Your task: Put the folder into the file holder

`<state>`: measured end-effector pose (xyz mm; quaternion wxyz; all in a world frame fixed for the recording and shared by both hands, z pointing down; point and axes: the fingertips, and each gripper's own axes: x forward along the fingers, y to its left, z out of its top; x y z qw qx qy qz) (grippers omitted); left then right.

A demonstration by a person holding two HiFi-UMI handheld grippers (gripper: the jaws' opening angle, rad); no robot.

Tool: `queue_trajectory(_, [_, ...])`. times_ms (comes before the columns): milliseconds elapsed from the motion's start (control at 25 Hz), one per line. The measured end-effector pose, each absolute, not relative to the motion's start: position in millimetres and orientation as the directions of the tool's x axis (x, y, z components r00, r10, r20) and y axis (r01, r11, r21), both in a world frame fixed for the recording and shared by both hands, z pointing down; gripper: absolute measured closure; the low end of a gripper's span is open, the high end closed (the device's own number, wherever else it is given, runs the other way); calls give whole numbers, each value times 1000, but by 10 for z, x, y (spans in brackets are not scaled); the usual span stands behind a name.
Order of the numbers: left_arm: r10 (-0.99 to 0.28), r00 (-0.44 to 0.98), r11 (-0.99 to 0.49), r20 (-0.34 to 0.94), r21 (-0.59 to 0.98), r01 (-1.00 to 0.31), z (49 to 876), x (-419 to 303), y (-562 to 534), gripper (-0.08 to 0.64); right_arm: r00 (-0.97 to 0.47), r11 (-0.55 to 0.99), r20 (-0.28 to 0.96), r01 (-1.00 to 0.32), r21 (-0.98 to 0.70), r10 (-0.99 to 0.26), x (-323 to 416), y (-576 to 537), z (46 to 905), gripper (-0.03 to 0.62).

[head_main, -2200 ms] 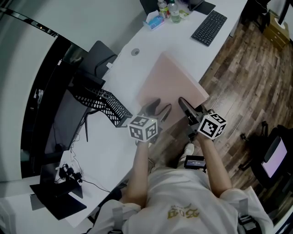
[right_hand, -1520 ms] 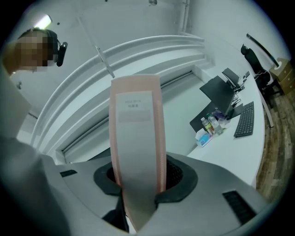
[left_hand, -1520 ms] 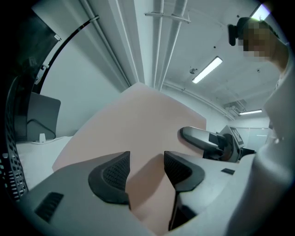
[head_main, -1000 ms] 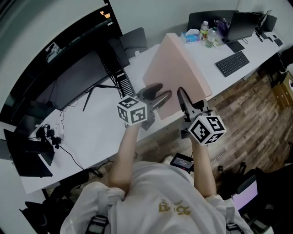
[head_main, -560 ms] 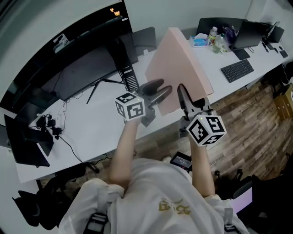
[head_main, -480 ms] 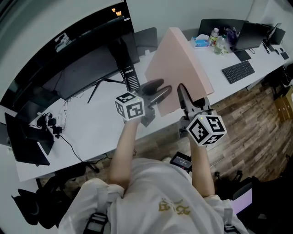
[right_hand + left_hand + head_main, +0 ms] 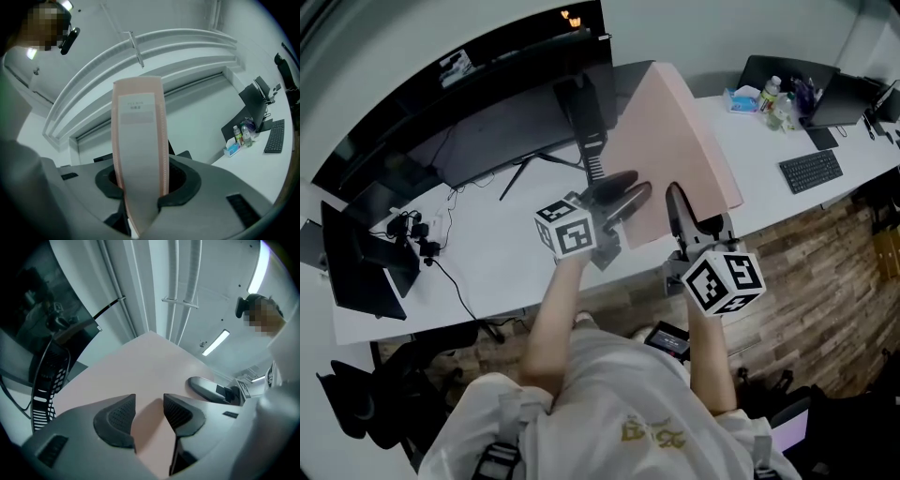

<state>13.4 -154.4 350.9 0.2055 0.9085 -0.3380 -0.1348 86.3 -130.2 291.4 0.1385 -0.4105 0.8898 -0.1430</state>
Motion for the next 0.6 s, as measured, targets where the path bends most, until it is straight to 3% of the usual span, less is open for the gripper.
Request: queue_trajectory(600, [-645, 755, -689, -120, 519, -506, 3592, -364, -1649, 370, -609, 598, -71, -741, -305, -790, 289, -1374, 2940, 433])
